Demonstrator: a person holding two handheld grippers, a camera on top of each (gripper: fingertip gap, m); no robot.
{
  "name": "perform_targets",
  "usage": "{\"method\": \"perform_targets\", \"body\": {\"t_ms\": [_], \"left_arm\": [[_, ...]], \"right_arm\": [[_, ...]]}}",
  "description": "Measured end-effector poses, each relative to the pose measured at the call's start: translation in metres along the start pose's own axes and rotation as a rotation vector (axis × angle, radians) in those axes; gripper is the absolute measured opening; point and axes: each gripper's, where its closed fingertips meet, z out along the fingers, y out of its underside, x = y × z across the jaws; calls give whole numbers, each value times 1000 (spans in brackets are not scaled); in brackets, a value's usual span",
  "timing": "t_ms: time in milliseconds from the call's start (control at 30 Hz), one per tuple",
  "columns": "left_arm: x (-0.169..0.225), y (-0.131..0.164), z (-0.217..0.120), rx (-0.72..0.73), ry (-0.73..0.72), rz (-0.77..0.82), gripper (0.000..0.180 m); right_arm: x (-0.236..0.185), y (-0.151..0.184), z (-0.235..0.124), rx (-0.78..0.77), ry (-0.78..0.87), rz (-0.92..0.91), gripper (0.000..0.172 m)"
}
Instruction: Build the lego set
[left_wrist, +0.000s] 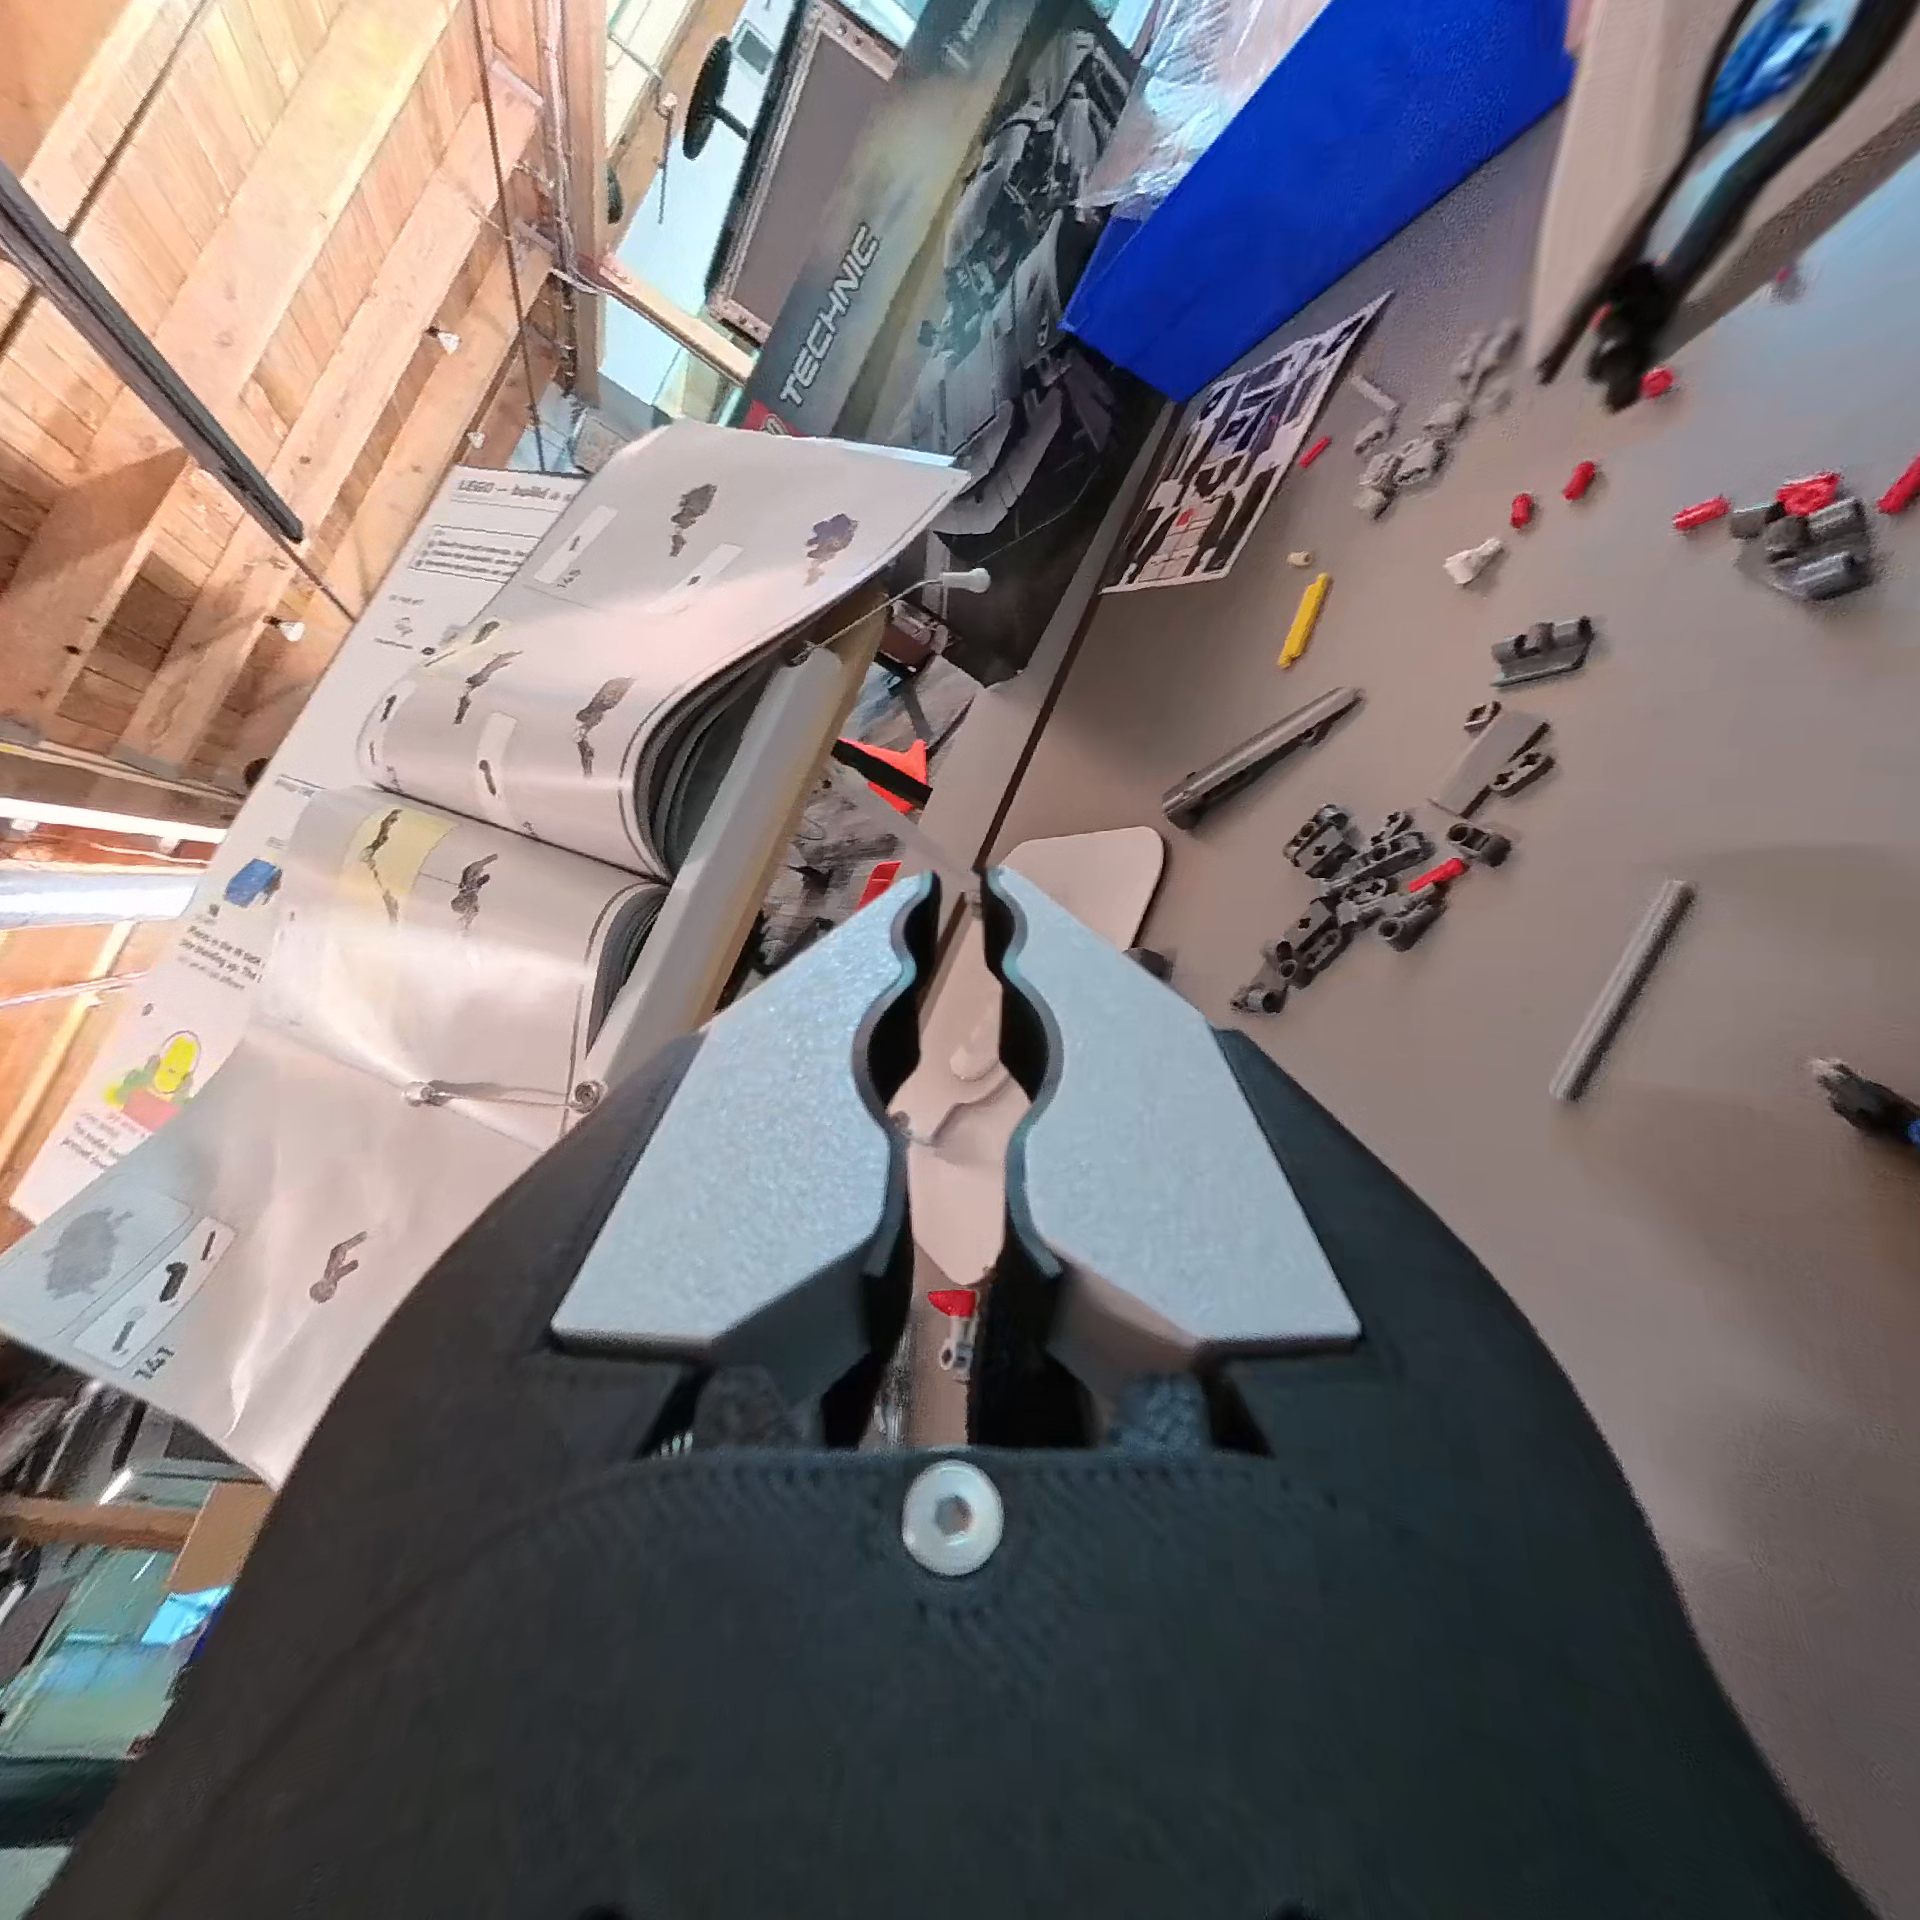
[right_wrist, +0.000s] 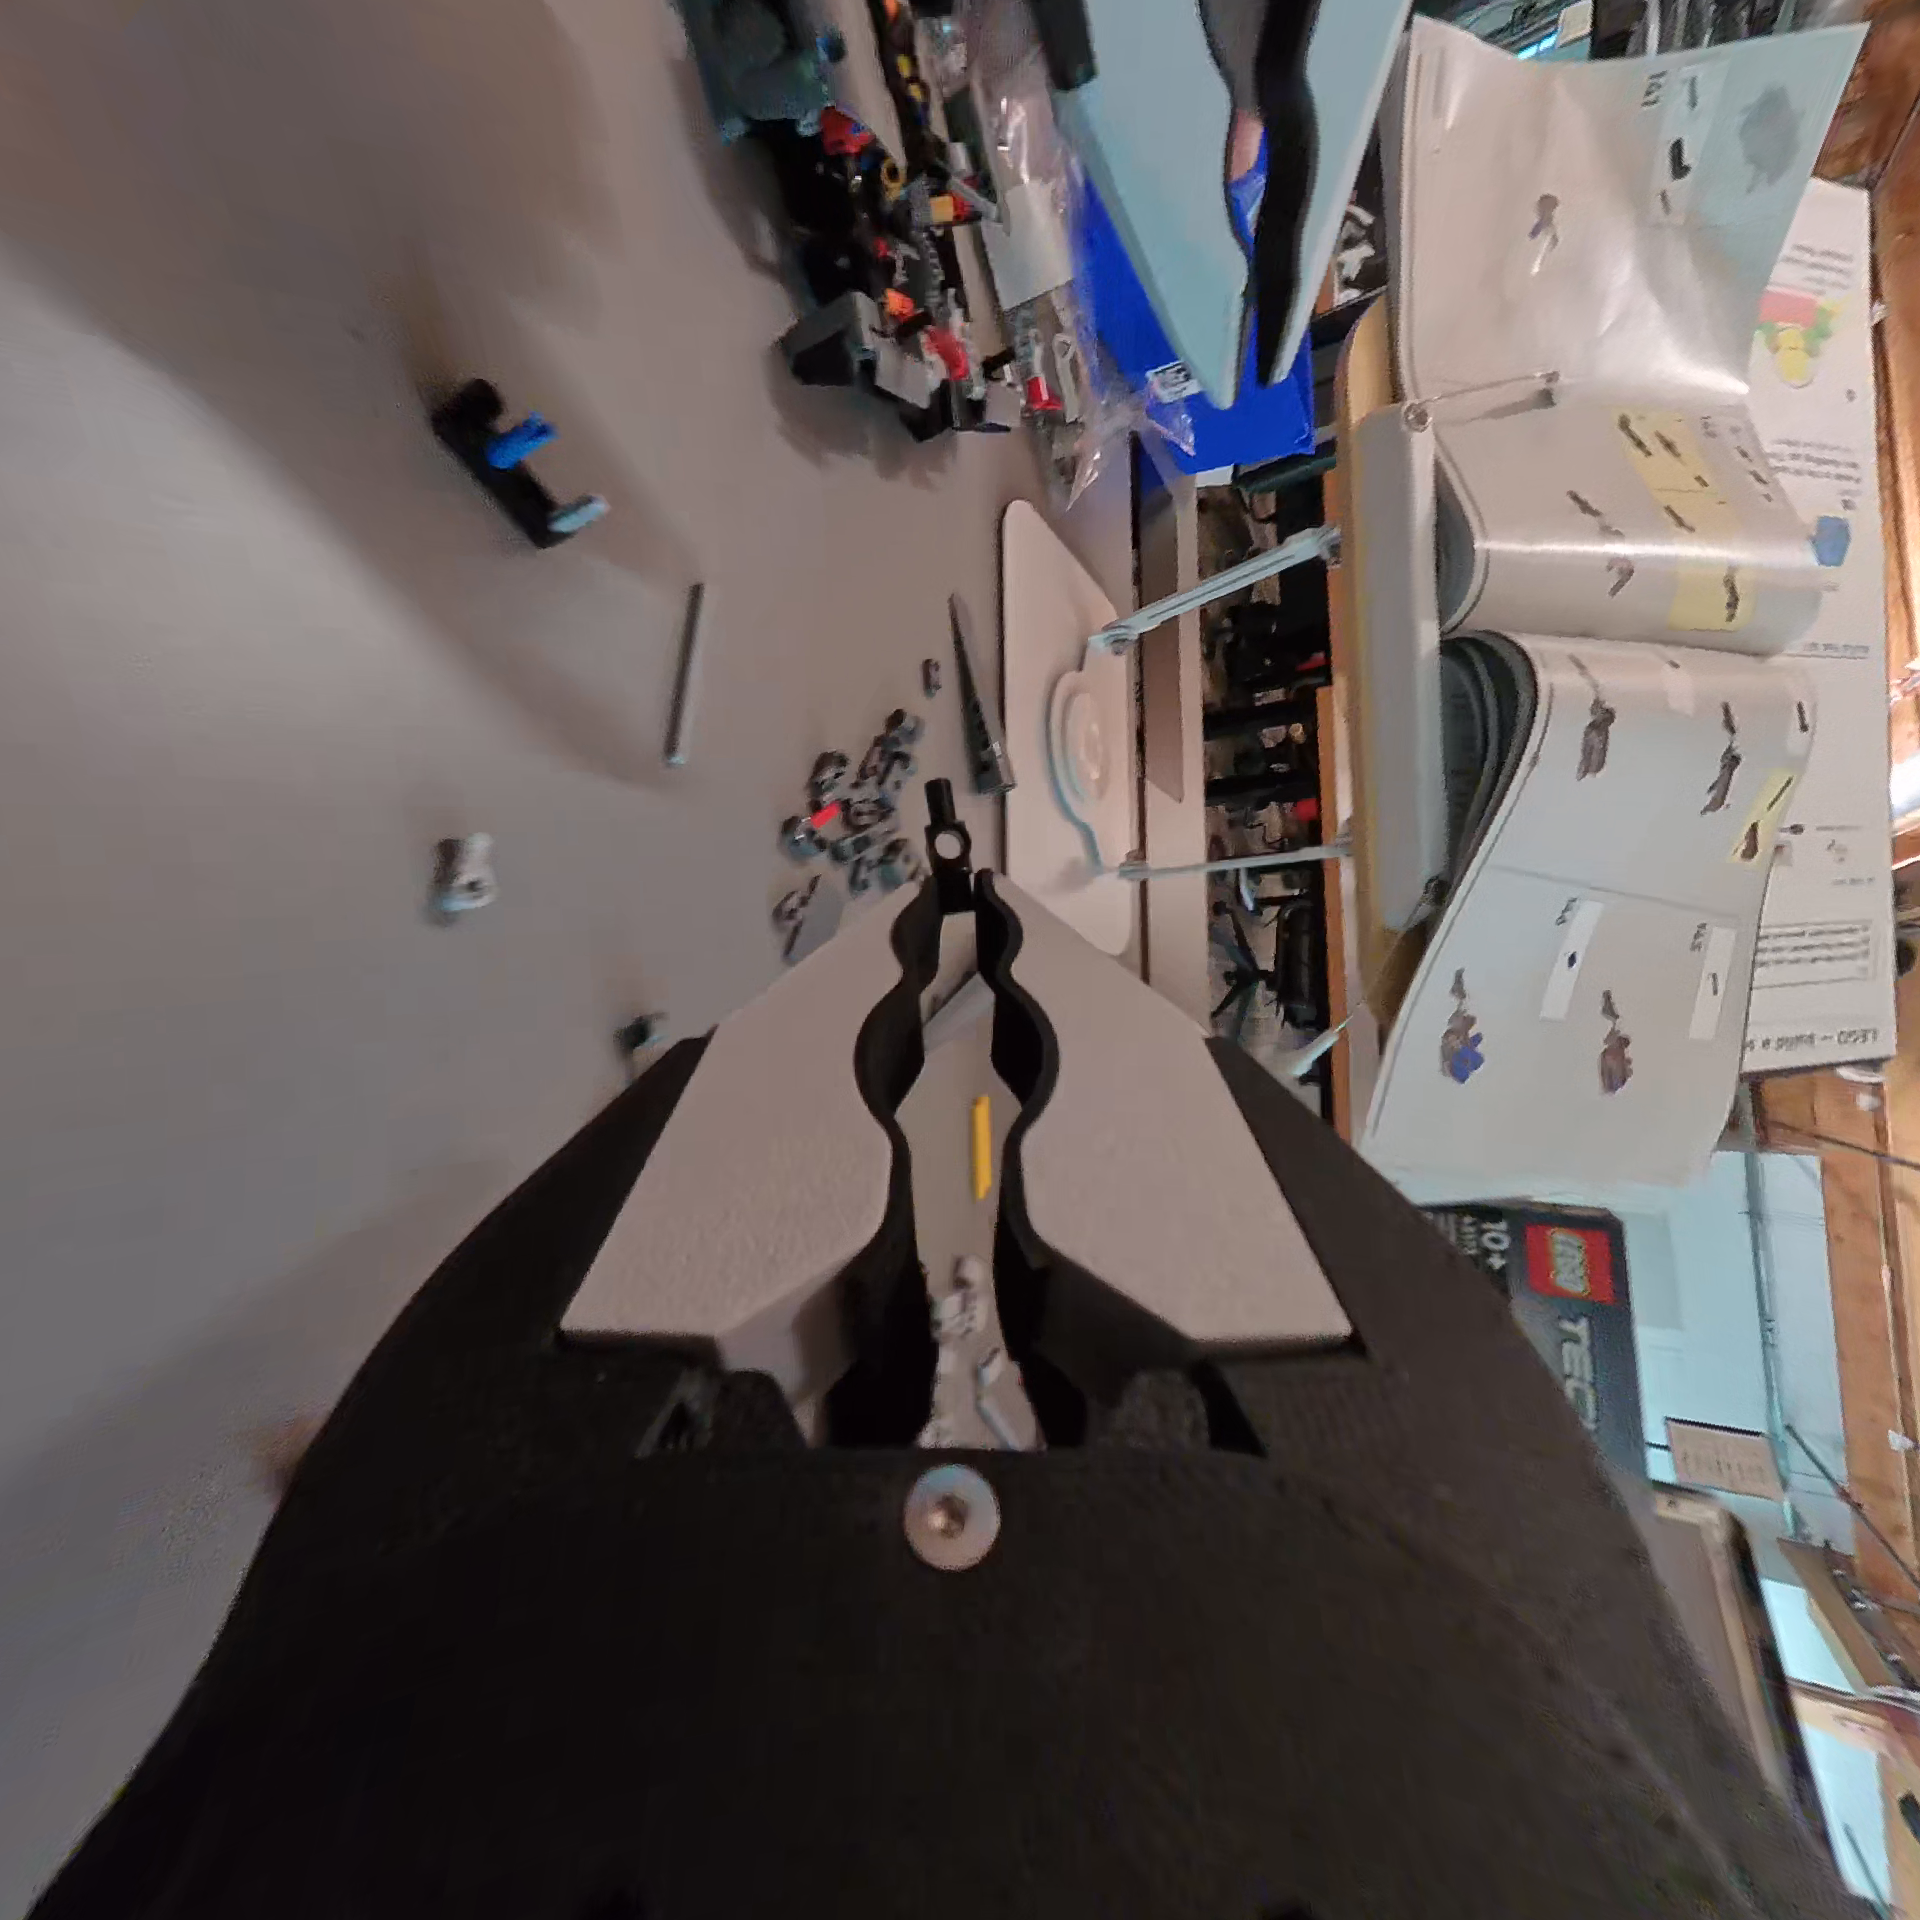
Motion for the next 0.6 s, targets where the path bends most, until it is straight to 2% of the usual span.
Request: {"method": "perform_targets", "body": {"t_ms": [200,333,600], "left_arm": [[26,-8,-12,-10,151,-29,7],[64,-30,-26,14,299,-76,9],[110,-55,-34,6,427,-57,10]], "right_arm": [[-32,16,-27,-40,-16,61,3],[-45,28,-36,-53,-20,98,4],[-63,48,-51,-89,-26,118,3]]}}
